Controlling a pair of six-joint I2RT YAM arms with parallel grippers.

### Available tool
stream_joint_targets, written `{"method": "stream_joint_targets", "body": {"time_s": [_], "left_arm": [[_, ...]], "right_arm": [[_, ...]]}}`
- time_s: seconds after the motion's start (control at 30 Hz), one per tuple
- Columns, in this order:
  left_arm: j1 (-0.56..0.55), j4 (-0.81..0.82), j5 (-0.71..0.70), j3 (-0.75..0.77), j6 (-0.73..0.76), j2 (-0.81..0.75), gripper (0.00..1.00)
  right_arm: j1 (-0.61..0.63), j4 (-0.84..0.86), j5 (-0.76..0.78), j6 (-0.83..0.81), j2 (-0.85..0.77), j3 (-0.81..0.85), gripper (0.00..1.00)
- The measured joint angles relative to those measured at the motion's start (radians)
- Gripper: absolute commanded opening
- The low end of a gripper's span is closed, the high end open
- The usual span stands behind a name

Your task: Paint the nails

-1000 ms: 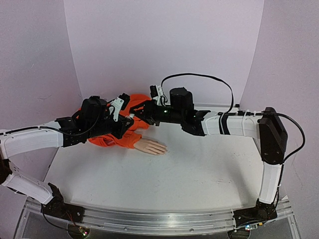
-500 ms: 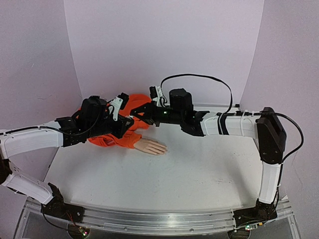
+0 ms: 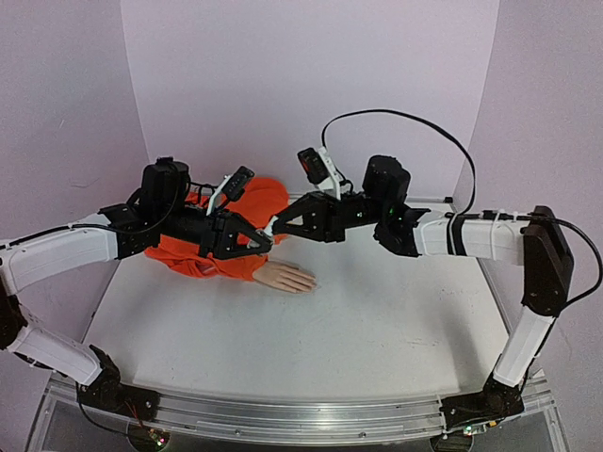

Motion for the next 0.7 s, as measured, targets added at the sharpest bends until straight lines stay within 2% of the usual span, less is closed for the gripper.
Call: {"method": "stream_joint_targets", "body": {"time_s": [0.03,0.13,0.17,0.23,0.3,0.4,0.43,0.53,0.7], "left_arm": [[-0.005,0.024,0.071,0.014,-0.006,0.005,0.0],[-0.016,0.063,0.154,0.027,-0.014,0.005,0.0],[-0.019,0.07,0.161,0.027,-0.014,0.004,0.0],[-0.02,0.076,0.13,0.025,-0.002,0.001,0.0],[-0.023,0.086,0.0,0.004,0.015,-0.018,0.0],[-0.034,0.095,-0.254,-0.043,0.059,-0.054,0.0],[-0.042,0.095,-0.381,-0.068,0.08,-0.072,0.0],[-0.056,0.093,-0.647,-0.108,0.12,-0.099,0.0],[-0.066,0.093,-0.943,-0.134,0.183,-0.104,0.0]], "right_arm": [[0.006,0.02,-0.027,-0.022,-0.016,0.0,0.0],[0.029,0.068,-0.061,-0.065,-0.043,0.0,0.0],[0.032,0.075,-0.064,-0.075,-0.045,0.0,0.04],[0.027,0.08,-0.054,-0.078,-0.045,-0.004,0.25],[0.008,0.079,-0.006,-0.063,-0.045,-0.019,0.48],[-0.017,0.062,0.082,-0.014,-0.047,-0.05,0.65],[-0.026,0.038,0.141,0.001,-0.048,-0.059,0.68],[-0.037,-0.029,0.27,0.046,-0.048,-0.061,0.72],[-0.028,-0.117,0.456,0.162,-0.046,-0.047,0.73]]}}
